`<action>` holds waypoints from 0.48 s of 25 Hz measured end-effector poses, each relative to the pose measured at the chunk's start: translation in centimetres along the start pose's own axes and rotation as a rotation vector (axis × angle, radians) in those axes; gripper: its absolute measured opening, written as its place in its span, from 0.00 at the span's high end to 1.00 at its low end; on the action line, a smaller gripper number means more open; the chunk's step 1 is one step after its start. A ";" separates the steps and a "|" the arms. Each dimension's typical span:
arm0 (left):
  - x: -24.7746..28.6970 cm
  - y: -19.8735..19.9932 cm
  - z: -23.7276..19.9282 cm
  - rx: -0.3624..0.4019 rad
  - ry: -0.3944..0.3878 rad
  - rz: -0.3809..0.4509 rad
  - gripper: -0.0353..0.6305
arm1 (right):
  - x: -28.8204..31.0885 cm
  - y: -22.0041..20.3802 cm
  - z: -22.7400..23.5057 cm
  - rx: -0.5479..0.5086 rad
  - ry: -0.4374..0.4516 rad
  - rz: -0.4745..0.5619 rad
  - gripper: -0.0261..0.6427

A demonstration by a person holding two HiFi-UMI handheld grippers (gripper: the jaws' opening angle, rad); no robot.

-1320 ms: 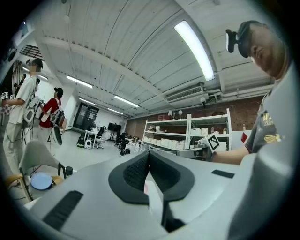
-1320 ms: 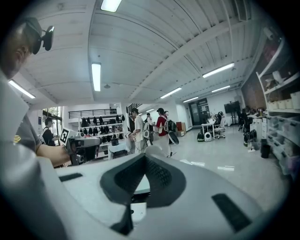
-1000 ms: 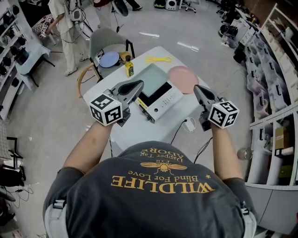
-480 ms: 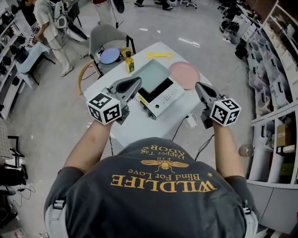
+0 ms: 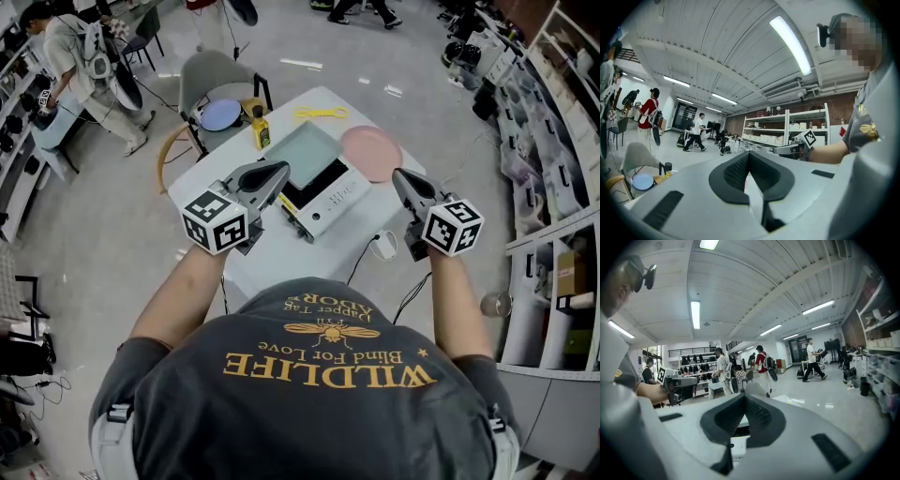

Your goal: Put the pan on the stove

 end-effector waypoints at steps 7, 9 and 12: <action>0.0 0.3 0.0 -0.001 -0.008 -0.002 0.95 | 0.0 0.1 0.0 -0.006 0.002 -0.006 0.96; 0.0 0.2 0.1 -0.003 -0.011 -0.007 0.95 | 0.1 0.1 -0.1 -0.006 0.003 -0.009 0.96; -0.1 -0.2 0.2 -0.001 -0.017 -0.016 0.95 | 0.2 0.0 -0.1 -0.009 0.004 -0.011 0.96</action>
Point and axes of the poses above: the fingertips, and each gripper's own axes: x forward along the fingers, z to its right, y out of its top, the point moved 1 cm from there along -x, backward along the fingers, and after that the axes turned 3 degrees about z, right-handed, at the moved point
